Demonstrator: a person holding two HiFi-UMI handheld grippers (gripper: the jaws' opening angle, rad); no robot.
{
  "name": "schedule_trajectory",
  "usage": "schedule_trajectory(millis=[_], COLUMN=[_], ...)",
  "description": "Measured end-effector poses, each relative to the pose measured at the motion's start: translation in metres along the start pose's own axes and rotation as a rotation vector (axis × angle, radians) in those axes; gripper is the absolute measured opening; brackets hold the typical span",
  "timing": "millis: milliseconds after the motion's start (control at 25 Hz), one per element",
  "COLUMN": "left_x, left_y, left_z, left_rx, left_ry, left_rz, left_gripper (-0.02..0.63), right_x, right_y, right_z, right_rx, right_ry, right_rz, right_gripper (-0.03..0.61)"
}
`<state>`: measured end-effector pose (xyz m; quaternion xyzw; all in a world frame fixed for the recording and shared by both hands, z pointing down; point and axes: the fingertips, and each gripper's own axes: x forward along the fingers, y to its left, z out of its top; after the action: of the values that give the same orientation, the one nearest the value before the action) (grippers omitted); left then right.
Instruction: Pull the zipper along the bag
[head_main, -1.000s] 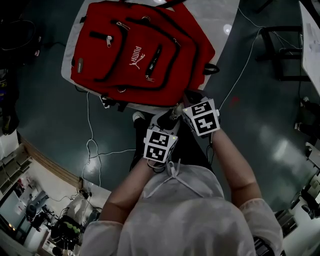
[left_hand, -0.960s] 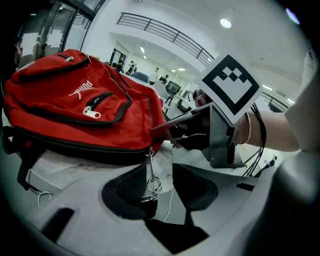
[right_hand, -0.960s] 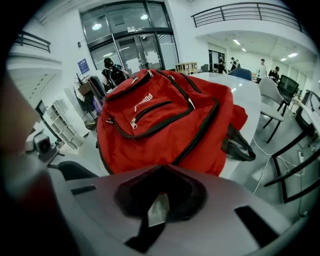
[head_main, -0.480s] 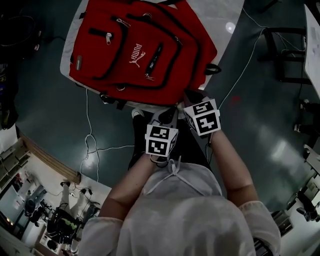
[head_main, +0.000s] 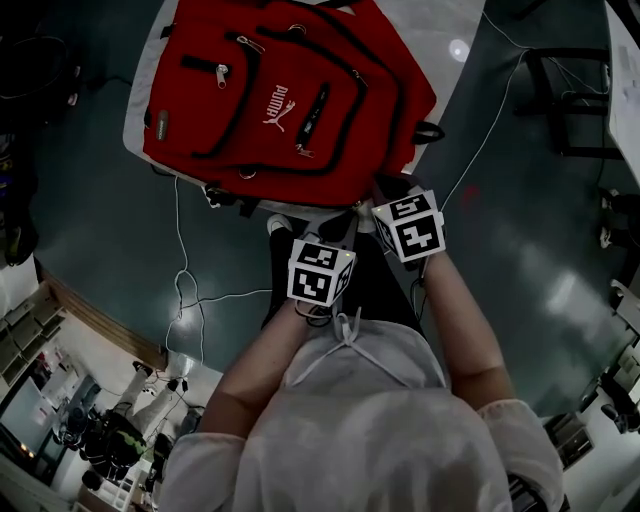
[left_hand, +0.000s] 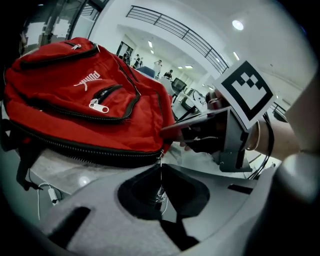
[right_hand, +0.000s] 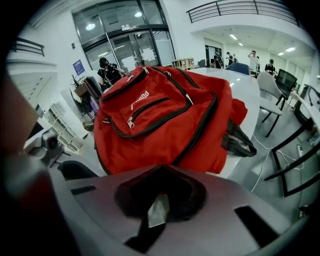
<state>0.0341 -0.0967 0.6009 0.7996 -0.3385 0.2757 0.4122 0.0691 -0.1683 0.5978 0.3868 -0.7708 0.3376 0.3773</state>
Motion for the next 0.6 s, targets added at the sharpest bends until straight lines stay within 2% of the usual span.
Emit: schedule_trajectory(millis=[360,600], left_x=[-0.018,-0.035], left_y=[0.017,0.034], left_z=[-0.012,-0.016], left_rx=[0.072,0.082], left_ry=[0.059,0.058], left_rz=[0.003,0.015], left_gripper=[0.02,0.02], right_x=[0.001,0.002], right_y=[0.0,0.0], right_z=[0.001,0.001], right_rx=[0.026,0.017], right_ry=[0.044,0.062], right_rz=[-0.027,-0.079], right_gripper=[0.026,0.026])
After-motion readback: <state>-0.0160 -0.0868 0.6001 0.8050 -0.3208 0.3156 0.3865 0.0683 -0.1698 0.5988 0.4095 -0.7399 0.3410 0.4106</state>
